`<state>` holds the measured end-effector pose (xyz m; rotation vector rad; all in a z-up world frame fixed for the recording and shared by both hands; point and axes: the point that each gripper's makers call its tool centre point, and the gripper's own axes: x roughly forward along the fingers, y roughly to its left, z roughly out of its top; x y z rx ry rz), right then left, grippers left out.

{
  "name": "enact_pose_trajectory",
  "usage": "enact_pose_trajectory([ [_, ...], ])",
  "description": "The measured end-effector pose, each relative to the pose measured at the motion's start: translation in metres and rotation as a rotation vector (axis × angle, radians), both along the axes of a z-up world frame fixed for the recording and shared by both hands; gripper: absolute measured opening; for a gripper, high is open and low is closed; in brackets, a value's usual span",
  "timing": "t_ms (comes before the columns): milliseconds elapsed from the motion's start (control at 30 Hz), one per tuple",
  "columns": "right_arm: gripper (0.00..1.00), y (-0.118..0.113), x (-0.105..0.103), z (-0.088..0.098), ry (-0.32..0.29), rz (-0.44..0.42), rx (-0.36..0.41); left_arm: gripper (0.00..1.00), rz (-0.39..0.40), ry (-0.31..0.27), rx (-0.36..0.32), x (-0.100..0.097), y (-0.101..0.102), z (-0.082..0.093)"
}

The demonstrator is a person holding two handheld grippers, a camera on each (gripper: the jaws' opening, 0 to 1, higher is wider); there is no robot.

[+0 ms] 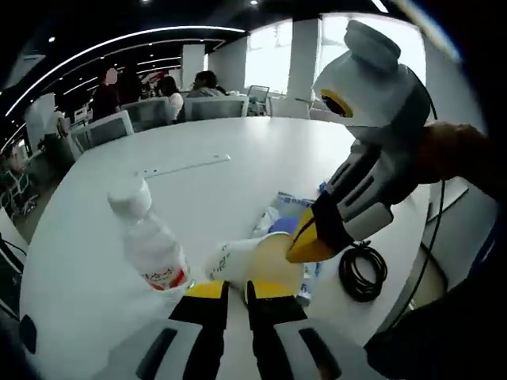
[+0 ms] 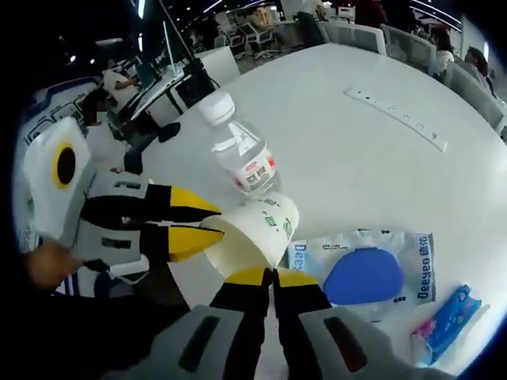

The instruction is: Arrange the tabletop items into an orderly group along one side of the table until the central work area is clear of visible clutter.

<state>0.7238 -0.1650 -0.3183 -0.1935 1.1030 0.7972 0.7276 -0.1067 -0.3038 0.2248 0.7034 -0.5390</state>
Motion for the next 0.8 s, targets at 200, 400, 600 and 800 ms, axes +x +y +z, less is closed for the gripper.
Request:
enact_pose_trajectory([
  [200,0.0,0.0,-0.009,0.001,0.016,0.01,0.019,0.02,-0.018,0.013,0.036,-0.001,0.004,-0.003],
  [400,0.05,0.009,-0.003,0.014,-0.15,0.038,0.062,0.0,0.042,0.097,-0.009,0.001,0.01,-0.002],
  [600,0.08,0.014,-0.005,0.025,-0.315,0.061,0.036,0.0,0.082,0.179,-0.065,0.006,0.014,0.001],
  [800,0.08,0.015,-0.001,0.034,-0.437,0.045,0.031,0.0,0.098,0.241,-0.092,0.001,0.011,0.002],
])
